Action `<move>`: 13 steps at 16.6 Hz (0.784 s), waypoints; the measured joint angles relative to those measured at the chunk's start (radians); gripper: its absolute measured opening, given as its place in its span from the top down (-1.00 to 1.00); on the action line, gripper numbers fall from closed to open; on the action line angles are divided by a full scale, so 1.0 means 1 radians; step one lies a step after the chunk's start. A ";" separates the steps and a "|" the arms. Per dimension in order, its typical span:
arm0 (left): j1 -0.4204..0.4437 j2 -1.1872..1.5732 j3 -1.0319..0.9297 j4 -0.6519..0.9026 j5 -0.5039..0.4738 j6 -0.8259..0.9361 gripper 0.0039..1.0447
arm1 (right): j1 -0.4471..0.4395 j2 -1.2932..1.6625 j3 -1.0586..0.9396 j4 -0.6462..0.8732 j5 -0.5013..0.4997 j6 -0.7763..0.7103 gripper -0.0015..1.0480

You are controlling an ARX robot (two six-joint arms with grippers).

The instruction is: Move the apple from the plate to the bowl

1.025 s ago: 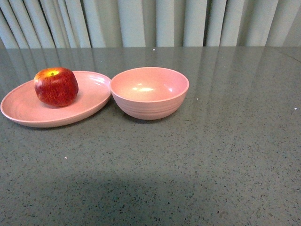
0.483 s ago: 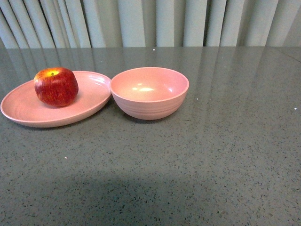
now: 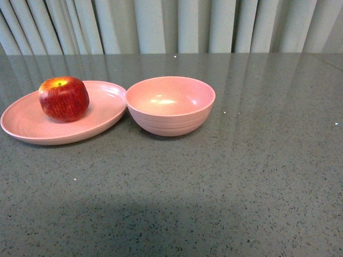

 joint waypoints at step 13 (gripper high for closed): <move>-0.130 0.911 0.621 0.254 0.049 0.147 -0.88 | 0.000 0.000 0.000 0.000 0.000 0.000 -0.87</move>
